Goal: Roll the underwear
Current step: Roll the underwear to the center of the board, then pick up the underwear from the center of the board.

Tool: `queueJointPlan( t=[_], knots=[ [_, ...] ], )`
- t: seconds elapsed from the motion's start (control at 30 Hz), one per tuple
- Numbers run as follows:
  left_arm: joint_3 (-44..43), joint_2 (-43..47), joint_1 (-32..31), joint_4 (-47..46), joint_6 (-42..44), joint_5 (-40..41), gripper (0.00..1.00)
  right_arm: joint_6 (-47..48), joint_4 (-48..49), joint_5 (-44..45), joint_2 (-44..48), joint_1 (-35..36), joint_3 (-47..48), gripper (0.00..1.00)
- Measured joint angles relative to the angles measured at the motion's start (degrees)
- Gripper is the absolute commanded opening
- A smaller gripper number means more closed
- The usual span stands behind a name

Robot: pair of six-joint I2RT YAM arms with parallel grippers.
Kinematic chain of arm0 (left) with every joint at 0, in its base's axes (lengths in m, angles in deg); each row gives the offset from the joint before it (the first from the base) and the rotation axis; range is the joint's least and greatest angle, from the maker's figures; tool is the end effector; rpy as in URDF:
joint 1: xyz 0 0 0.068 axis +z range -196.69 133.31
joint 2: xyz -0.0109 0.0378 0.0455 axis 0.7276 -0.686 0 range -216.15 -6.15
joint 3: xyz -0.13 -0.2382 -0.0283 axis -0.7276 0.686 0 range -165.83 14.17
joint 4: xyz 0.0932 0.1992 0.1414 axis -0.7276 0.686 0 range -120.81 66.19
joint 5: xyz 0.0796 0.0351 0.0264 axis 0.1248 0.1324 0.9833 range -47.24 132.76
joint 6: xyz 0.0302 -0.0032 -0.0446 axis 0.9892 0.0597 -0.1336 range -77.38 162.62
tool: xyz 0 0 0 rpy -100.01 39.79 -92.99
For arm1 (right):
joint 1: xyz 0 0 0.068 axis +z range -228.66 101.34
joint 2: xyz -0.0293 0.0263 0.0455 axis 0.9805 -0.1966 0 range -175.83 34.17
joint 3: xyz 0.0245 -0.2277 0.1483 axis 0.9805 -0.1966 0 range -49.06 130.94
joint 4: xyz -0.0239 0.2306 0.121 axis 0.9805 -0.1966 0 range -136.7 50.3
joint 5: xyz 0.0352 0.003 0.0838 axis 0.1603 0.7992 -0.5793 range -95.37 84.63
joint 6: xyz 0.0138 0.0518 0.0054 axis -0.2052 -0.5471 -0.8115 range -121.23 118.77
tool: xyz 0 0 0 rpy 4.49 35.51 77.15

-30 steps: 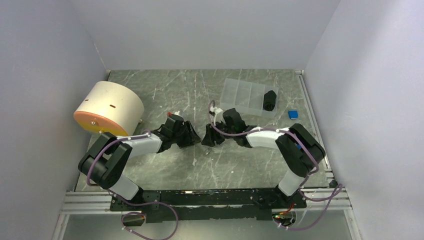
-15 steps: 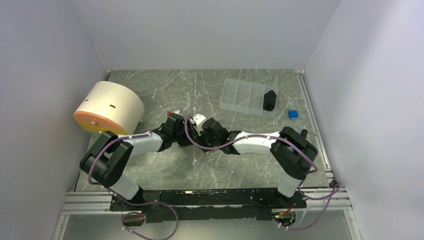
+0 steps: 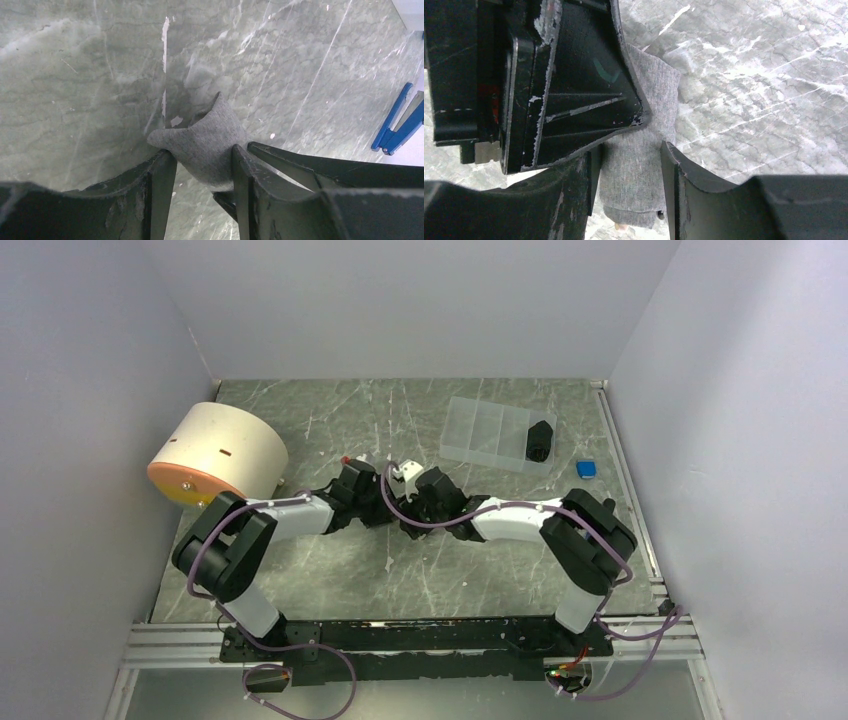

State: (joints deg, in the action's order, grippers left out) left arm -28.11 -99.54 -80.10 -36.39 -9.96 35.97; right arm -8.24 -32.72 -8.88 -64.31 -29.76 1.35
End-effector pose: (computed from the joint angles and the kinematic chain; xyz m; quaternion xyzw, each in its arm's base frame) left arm 0.2589 -0.1757 0.1460 -0.1317 0.9148 -0.2977 0.2390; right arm 0.2285 0.2651 0.1605 -0.3372 0.8452 0.2186 0.3525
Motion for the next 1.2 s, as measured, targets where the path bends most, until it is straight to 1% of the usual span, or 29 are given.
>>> queueJointPlan(
  t=[0.27,0.43,0.63,0.73,0.8,0.83,0.93,1.0,1.03,1.07,1.2],
  knots=[
    [-0.26,-0.44,-0.04,0.02,0.02,0.07,0.48,1.51,-1.92,1.27,-2.12,0.68,2.03,0.54],
    [-0.52,-0.76,0.39,0.24,0.26,0.22,0.48,2.05,-3.72,5.11,-3.04,1.95,3.69,0.55],
    [-0.98,-1.07,1.25,0.26,0.44,1.27,0.49,3.5,-5.03,11.69,-5.46,4.39,5.27,0.55],
    [-0.98,-1.07,1.31,0.2,0.42,1.31,0.5,3.61,-4.92,12.87,-5.55,4.81,5.27,0.52],
    [-1.03,-1.07,1.31,0.15,0.37,1.36,0.55,3.69,-4.74,12.98,-5.55,4.9,5.2,0.44],
    [-1.03,-1.07,1.36,0.0,0.28,1.36,0.59,3.85,-4.61,12.96,-5.55,4.94,5.14,0.38],
    [-1.01,-0.94,1.73,-1.07,-0.39,1.31,0.65,4.28,-4.11,13.09,-5.55,5.11,5.05,0.15],
    [-0.37,-0.5,2.86,-1.99,-0.87,0.7,0.7,4.24,-3.67,14.23,-5.31,5.42,4.87,0.05],
    [0.48,0.2,3.74,-2.43,-0.94,-0.11,0.72,3.67,-3.34,14.71,-5.03,5.35,4.59,0.01],
    [1.92,1.57,4.72,-2.62,-1.03,-1.05,0.73,3.21,-3.06,14.95,-4.79,5.2,4.31,0.0],
    [6.75,7.78,8.5,-0.37,-1.16,-1.92,0.77,0.63,-2.89,15.39,-3.17,3.93,2.97,0.0]
  ],
)
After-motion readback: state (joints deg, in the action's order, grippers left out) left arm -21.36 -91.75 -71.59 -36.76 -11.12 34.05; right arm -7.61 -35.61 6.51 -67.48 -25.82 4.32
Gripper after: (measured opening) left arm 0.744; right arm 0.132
